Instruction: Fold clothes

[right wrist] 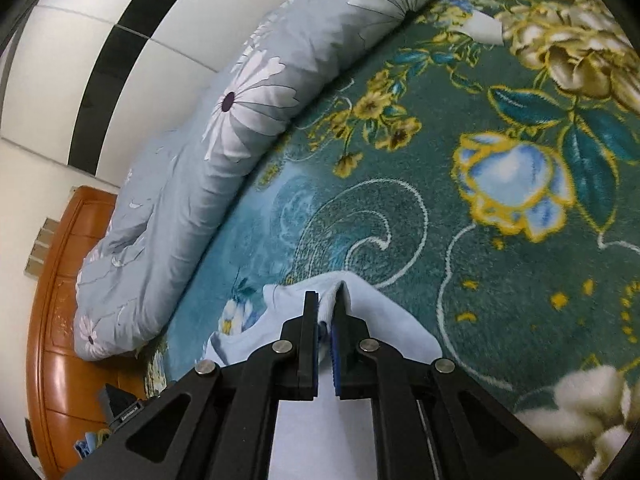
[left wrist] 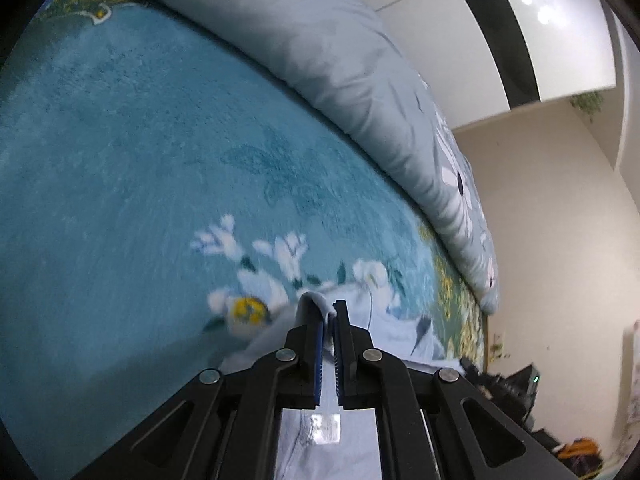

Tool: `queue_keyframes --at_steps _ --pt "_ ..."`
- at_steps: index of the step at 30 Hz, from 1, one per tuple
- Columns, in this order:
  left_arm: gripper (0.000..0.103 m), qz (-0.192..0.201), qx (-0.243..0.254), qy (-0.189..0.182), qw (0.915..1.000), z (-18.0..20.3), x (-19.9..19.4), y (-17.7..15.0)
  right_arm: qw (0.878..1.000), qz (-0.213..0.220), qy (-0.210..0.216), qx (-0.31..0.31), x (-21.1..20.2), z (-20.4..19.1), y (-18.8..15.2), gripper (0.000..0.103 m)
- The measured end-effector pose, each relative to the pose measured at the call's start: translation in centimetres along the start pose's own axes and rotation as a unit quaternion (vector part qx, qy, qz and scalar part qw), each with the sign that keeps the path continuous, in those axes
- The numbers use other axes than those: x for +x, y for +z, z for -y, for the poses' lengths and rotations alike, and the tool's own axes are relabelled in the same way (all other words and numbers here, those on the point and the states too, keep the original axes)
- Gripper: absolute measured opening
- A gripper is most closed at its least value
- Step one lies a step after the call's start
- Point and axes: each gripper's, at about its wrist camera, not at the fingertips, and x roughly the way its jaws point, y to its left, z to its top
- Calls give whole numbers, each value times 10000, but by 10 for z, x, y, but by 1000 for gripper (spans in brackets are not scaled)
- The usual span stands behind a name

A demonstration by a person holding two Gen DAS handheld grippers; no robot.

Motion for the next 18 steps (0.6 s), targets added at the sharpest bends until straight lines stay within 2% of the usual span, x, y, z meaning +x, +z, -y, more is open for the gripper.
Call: queue_keyframes --at_steps 3,4,5,6,7,8,9,13,16,18 --pt "8 33 -46 32 10000 1 7 6 9999 82 49 31 -1 0 6 11" --pt "9 55 -40 65 10000 2 8 7 9999 154 -15 -12 -3 -1 8 22" --pt "14 57 -81 45 9999 1 10 8 9997 220 -96 -42 -6 -1 10 34" --pt "25 59 -123 26 9999 0 11 9 9995 261 -142 -49 -9 -1 11 38" --pt "32 71 -166 4 9998 -1 12 10 9995 286 -156 -36 -12 0 12 40" --pt "42 129 -213 -28 9997 -3 11 11 9994 310 -169 -23 -15 1 13 40" --pt "47 185 -240 -65 9995 -4 8 12 9993 323 -185 -18 -18 3 14 40" --pt "49 117 -288 26 9995 -14 -7 1 9995 174 -265 -93 -27 15 3 40" --pt "52 -71 57 469 9989 -19 -25 -37 9994 63 -208 -278 -43 29 -22 40" --pt "58 -217 305 677 9970 -26 -38 -72 9994 -18 -177 -308 -57 44 -47 40"
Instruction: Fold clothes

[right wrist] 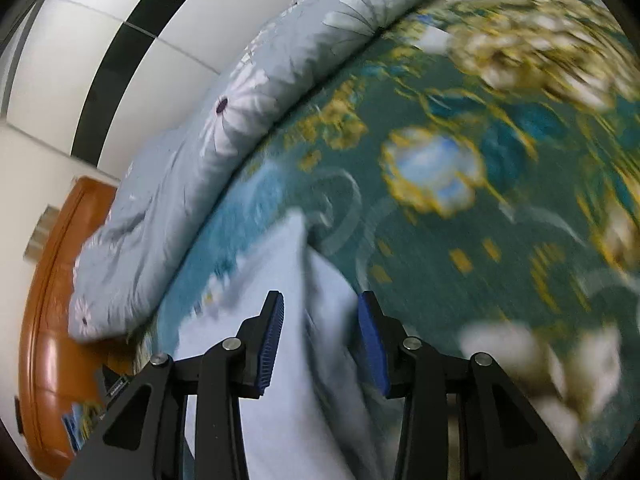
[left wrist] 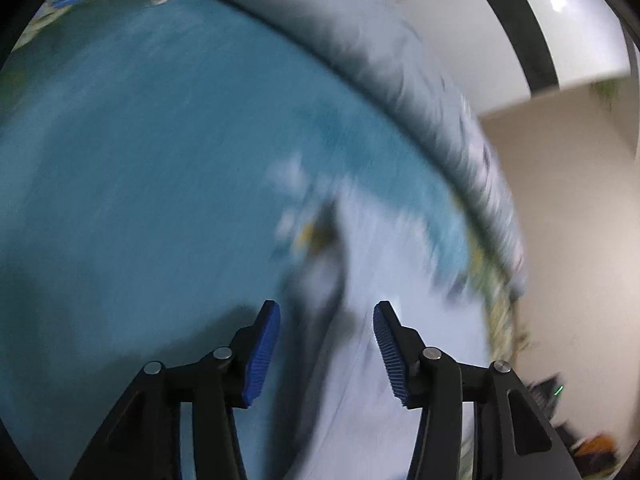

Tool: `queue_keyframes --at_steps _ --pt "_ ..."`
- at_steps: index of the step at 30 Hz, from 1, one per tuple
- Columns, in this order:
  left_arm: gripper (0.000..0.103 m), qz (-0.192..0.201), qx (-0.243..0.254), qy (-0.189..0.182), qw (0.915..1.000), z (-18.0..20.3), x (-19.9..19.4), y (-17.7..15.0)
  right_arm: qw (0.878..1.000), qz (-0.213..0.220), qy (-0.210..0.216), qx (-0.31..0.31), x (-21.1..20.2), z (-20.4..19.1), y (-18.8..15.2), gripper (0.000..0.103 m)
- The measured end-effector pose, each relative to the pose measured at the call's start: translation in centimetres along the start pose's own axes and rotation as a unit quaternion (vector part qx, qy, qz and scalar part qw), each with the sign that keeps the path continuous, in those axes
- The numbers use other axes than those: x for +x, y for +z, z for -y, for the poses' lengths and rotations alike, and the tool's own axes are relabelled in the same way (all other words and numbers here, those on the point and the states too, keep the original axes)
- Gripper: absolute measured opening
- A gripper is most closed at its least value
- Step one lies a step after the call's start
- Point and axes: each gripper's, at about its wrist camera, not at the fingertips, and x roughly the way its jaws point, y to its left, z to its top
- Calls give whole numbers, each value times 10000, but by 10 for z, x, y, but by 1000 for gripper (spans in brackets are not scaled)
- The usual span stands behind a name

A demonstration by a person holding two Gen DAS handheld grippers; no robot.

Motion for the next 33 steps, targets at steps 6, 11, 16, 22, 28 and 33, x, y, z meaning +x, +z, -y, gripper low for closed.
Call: queue_keyframes --at_steps 6,11,16,22,28,33 --pt "61 -10 170 -114 9998 -20 -34 -80 9992 -245 143 281 -41 44 -76 40" --pt "65 -304 32 -200 9993 -16 -36 -111 9970 -156 394 655 -51 52 -103 40" --pt "70 -122 -165 -108 9997 -4 -27 -109 9963 -70 418 750 -29 36 -104 43" --pt "69 173 -195 117 9996 3 -21 -111 9920 166 710 1030 -17 29 -105 44" --pt "26 320 -451 241 9982 -10 -22 -111 9872 326 852 1311 -11 26 -102 9" --pt "11 279 -789 33 9965 -23 -27 -112 9857 459 914 1342 -22 18 -105 6"
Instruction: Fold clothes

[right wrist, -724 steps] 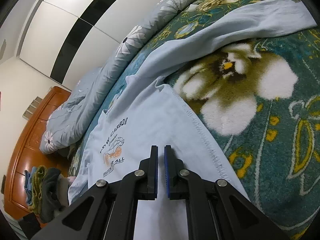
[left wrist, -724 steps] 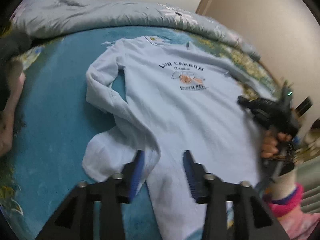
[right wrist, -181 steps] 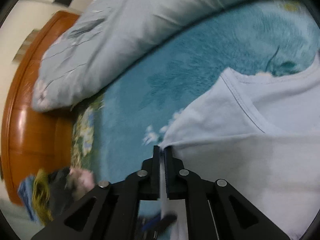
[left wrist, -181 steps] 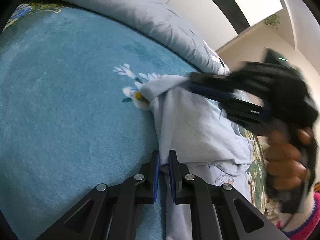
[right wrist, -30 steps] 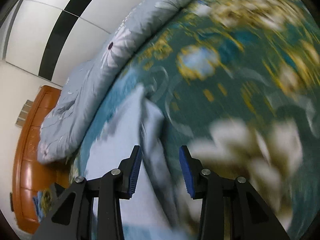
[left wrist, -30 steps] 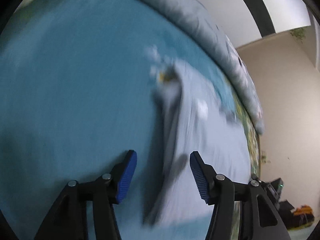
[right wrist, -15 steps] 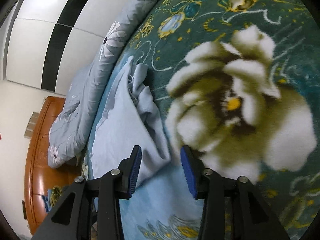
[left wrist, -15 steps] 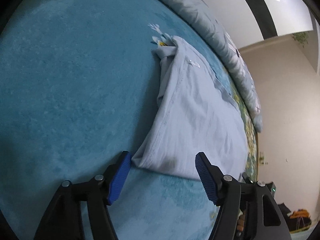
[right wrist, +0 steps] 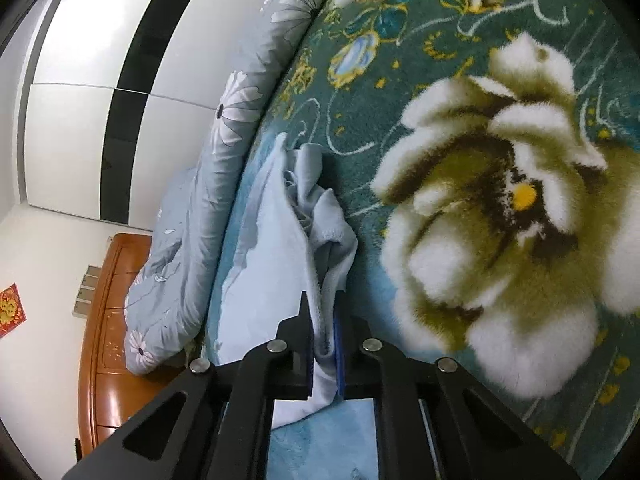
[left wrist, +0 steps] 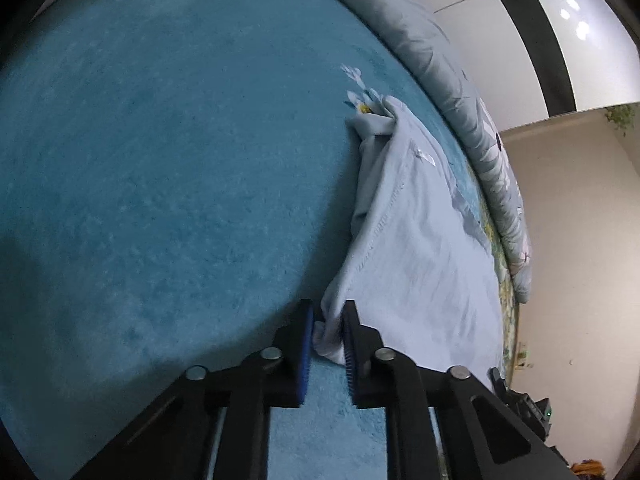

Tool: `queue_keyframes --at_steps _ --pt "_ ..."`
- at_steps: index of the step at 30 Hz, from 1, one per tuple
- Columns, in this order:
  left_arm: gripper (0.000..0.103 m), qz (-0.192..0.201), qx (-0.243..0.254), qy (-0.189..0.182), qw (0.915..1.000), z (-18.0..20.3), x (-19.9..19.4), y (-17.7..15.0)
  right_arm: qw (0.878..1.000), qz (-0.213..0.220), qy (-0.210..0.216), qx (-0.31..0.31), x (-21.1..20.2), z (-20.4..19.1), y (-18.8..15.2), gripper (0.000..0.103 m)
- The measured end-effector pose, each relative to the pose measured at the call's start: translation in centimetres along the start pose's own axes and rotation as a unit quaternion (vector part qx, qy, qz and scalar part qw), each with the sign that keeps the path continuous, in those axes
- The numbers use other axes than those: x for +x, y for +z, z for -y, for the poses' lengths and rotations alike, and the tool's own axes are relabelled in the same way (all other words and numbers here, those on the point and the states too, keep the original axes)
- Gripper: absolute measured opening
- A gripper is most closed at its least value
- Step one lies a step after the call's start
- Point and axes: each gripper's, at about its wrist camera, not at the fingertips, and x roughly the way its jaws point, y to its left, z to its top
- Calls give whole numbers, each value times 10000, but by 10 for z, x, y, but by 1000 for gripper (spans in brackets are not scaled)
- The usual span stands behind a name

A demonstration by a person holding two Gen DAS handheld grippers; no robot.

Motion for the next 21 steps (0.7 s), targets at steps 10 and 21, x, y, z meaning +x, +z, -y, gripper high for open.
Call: queue_keyframes --at_steps 10,21 --pt "3 -115 277 -175 9994 -20 -54 -40 9980 115 215 -583 -63 -16 -45 1" --pt "3 -259 219 -385 9987 -41 -76 -69 9987 233 364 -284 -118 22 -75 2"
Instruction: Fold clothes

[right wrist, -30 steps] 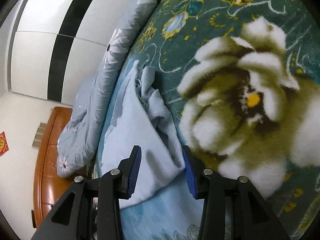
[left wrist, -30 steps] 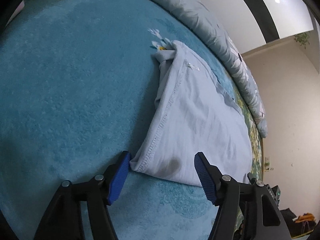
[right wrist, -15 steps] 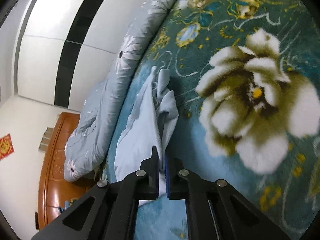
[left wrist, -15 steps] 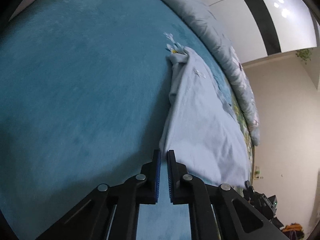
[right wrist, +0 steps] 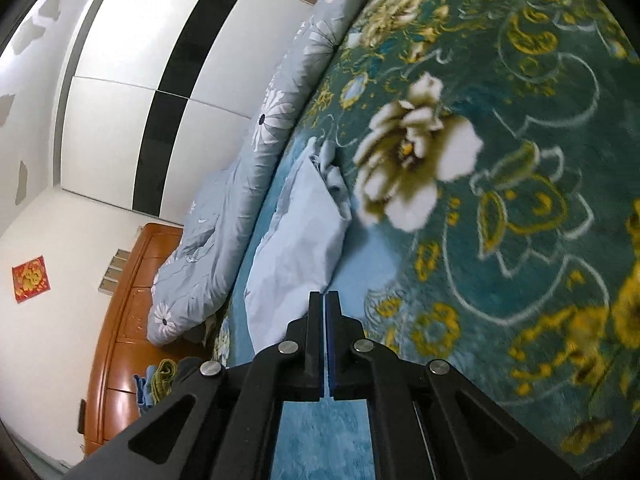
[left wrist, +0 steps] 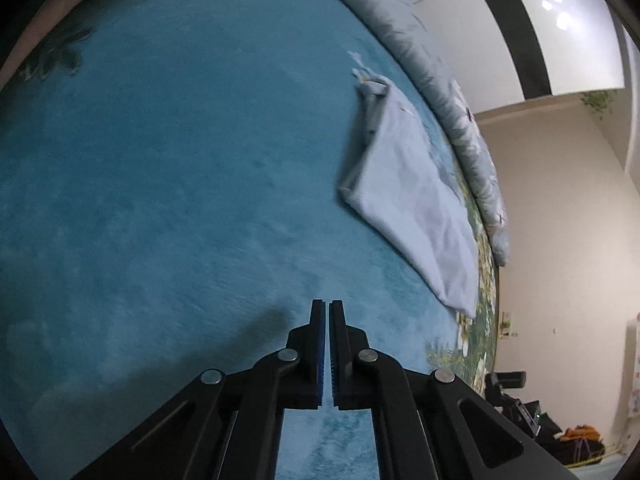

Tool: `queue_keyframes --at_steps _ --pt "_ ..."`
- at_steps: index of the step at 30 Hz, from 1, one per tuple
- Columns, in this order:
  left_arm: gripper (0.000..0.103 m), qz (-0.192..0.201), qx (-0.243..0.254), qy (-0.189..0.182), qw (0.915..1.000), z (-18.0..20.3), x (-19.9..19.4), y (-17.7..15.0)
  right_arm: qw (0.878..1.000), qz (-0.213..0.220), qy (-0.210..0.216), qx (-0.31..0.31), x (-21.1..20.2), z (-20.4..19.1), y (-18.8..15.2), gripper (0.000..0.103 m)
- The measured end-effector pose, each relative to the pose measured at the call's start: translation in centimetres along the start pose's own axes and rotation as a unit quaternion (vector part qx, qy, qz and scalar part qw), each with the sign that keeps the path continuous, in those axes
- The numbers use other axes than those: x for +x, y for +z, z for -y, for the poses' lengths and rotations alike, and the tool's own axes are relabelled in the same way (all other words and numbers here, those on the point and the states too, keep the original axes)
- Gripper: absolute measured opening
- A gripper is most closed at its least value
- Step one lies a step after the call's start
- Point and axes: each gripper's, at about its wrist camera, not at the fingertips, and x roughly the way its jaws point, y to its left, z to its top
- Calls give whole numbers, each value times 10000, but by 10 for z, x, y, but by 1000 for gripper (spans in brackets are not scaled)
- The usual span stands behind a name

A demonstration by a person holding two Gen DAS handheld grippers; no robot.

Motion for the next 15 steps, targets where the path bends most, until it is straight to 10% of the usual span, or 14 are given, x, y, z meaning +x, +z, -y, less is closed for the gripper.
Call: queue_keyframes --at_steps 5,11,15 --pt "6 139 92 -83 9998 13 10 6 9998 -177 1 41 14 2 0 3" --pt "42 286 -135 -216 9993 13 33 26 9991 -404 -80 83 52 0 6 4" --pt "53 297 -272 -215 9990 15 48 37 9990 -381 -222 87 70 2 12 34"
